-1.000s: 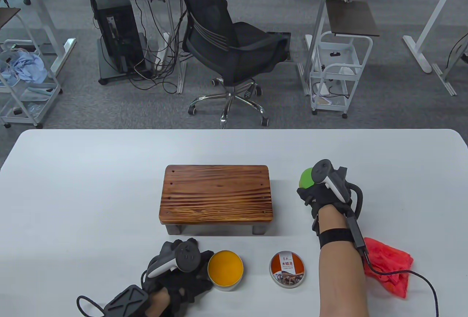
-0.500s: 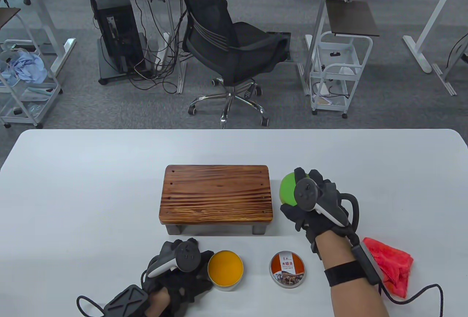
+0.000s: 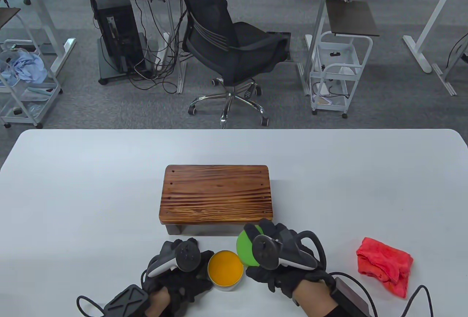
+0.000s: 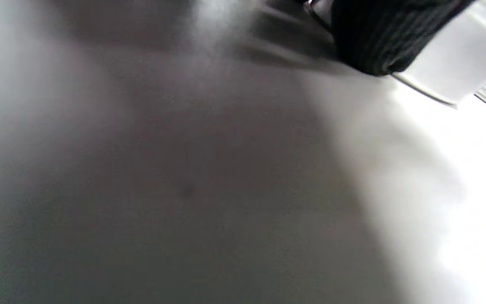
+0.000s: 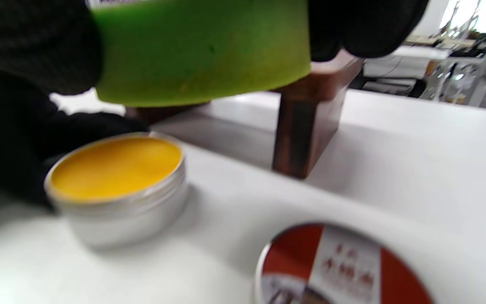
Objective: Dip and apply wood wax on stool
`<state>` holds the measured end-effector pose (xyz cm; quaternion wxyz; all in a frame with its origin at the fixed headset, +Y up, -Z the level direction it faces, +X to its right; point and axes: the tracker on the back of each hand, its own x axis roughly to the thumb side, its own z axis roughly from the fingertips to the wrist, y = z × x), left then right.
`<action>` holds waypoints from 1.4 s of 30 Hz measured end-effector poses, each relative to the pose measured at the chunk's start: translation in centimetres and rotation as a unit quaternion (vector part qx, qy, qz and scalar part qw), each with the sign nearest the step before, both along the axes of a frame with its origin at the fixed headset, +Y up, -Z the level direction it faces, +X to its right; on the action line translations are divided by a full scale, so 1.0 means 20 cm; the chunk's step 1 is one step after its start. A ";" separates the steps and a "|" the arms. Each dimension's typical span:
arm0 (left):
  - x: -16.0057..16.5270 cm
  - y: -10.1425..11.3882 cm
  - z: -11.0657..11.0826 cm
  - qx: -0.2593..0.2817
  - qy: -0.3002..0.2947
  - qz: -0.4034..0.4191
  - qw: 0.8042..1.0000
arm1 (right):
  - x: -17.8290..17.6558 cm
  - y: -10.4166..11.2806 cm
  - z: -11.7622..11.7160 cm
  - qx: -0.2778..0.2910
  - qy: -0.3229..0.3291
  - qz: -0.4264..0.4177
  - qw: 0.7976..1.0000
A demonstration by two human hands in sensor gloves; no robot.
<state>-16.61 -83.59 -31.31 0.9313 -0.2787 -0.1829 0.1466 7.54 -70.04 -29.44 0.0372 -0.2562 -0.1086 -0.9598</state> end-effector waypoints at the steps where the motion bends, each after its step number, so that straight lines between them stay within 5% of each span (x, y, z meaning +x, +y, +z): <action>1: 0.00 0.00 0.00 0.000 0.000 0.000 1.000 | -0.03 -0.04 0.01 -0.012 0.014 0.012 1.000; 13: 0.00 0.00 0.00 -0.001 -0.001 -0.001 1.000 | -0.24 -0.18 0.00 -0.044 0.056 0.096 0.993; 23: 0.00 0.00 0.00 -0.001 -0.001 -0.001 1.000 | -0.34 -0.19 -0.02 -0.046 0.061 0.127 0.989; 42: 0.00 0.00 0.00 -0.001 -0.001 -0.001 1.000 | -0.33 -0.25 -0.05 -0.065 0.051 0.011 0.997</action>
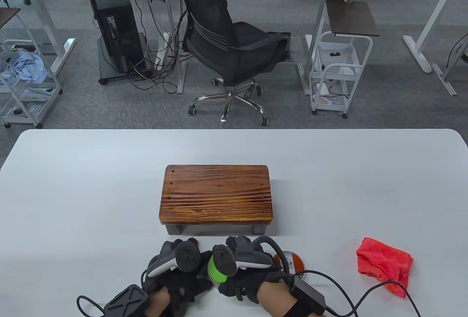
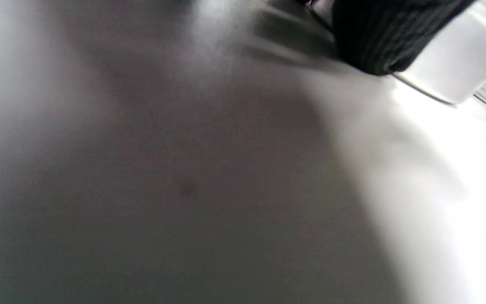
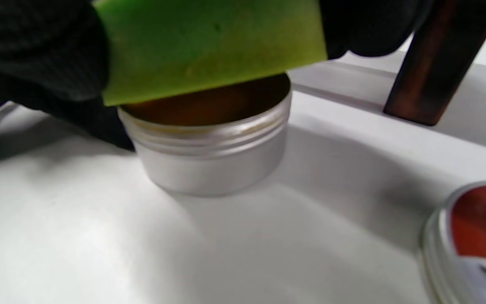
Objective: Dip and apply wood wax on stool
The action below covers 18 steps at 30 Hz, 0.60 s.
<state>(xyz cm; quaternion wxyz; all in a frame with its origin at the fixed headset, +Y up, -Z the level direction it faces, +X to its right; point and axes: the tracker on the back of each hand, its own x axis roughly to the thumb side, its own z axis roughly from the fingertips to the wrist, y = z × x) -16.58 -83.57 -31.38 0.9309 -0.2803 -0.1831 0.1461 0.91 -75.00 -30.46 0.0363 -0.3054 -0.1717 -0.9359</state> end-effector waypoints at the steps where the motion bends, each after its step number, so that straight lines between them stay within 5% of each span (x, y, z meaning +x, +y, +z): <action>1: 0.00 0.00 0.00 0.000 0.000 0.000 1.000 | 0.01 0.00 0.00 0.001 -0.001 -0.008 1.000; 12: 0.00 0.00 0.00 0.000 0.000 0.000 1.000 | 0.11 -0.02 -0.03 -0.044 -0.033 -0.098 0.994; 18: -0.04 0.02 -0.01 -0.001 0.013 0.007 1.000 | 0.24 0.08 -0.07 -0.054 -0.059 -0.190 0.979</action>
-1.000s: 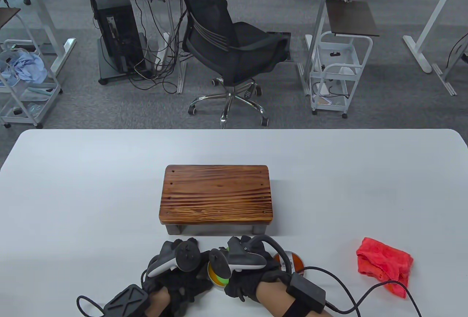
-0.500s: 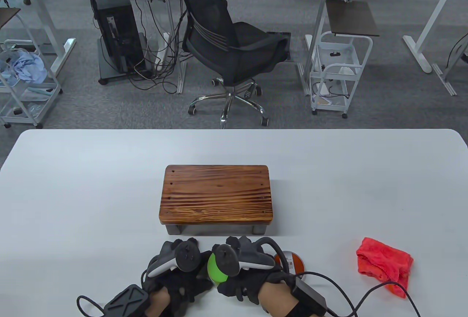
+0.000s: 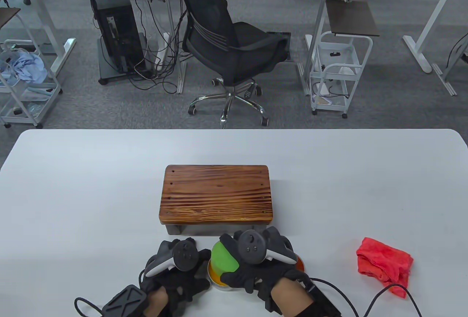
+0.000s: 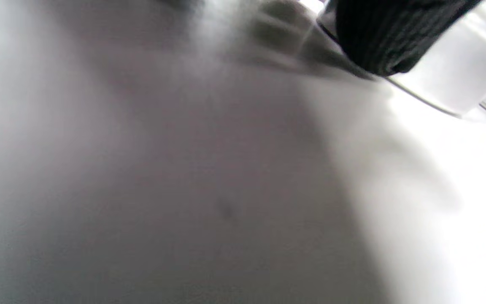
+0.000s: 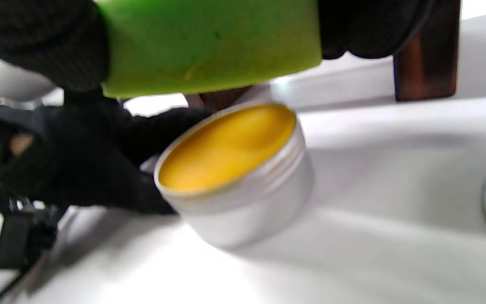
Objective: Dip and apply wood wax on stool
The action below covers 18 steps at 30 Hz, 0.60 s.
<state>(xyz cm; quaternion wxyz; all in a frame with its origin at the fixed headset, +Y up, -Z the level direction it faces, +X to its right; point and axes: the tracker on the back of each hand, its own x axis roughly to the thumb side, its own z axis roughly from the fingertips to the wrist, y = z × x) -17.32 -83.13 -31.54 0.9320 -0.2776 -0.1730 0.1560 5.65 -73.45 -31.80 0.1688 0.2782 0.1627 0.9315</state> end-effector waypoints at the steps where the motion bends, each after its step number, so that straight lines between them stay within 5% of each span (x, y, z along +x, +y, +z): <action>1: -0.01 0.01 0.00 -0.002 0.005 0.005 1.000 | 0.02 0.03 -0.01 0.004 -0.006 -0.012 1.000; 6: -0.07 0.13 0.02 -0.005 0.010 0.023 1.000 | 0.14 0.16 -0.06 0.032 -0.038 -0.043 0.998; 9: -0.13 0.29 0.04 0.003 0.005 0.043 0.999 | 0.22 0.25 -0.12 0.053 -0.066 -0.044 0.995; 14: -0.22 0.54 0.03 0.127 0.059 0.071 0.988 | 0.32 0.33 -0.23 0.099 -0.116 0.028 0.988; 18: -0.27 0.59 -0.09 0.198 0.102 0.079 0.972 | 0.34 0.32 -0.32 0.111 -0.135 0.080 0.981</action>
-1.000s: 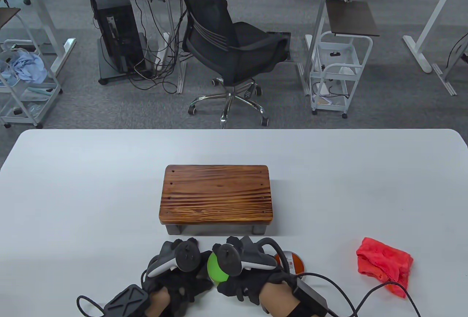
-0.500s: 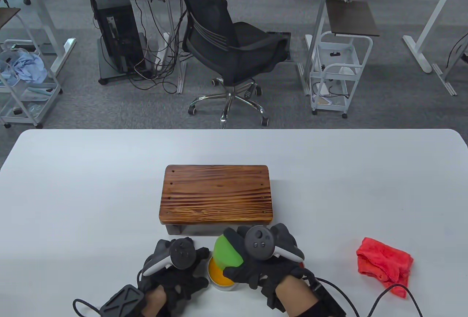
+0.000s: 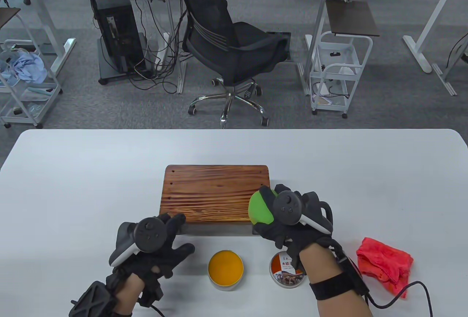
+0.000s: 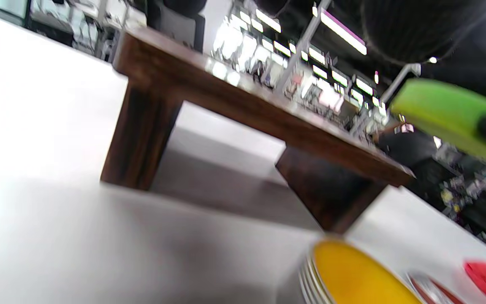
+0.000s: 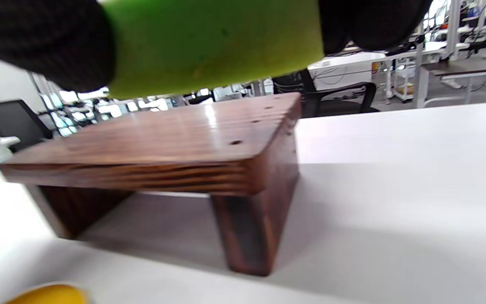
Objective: Dip and apply wood wax on stool
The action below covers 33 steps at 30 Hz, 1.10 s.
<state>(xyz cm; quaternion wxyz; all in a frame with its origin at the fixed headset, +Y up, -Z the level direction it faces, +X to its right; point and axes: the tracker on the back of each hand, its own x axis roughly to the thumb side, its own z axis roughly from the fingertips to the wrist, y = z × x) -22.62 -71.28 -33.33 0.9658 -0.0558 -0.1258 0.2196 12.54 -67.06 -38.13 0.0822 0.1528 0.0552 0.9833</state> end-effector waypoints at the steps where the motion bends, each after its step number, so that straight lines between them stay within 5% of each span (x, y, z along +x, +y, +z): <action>1: -0.01 -0.01 -0.05 0.013 0.015 -0.005 1.000 | 0.00 -0.01 -0.02 -0.003 -0.004 0.006 1.000; 6: -0.06 -0.10 -0.25 0.016 0.064 -0.034 0.997 | 0.02 -0.05 -0.07 -0.020 -0.009 0.013 1.000; 12: -0.10 -0.22 -0.36 -0.036 0.070 -0.003 0.997 | 0.04 -0.09 -0.12 -0.038 -0.017 0.028 0.999; 16: -0.12 -0.27 -0.36 -0.043 0.078 0.058 0.994 | 0.00 -0.13 -0.17 -0.049 -0.016 0.034 0.998; 33: -0.14 -0.28 -0.35 -0.045 0.069 0.063 0.995 | -0.14 -0.14 -0.16 -0.040 0.048 0.048 0.997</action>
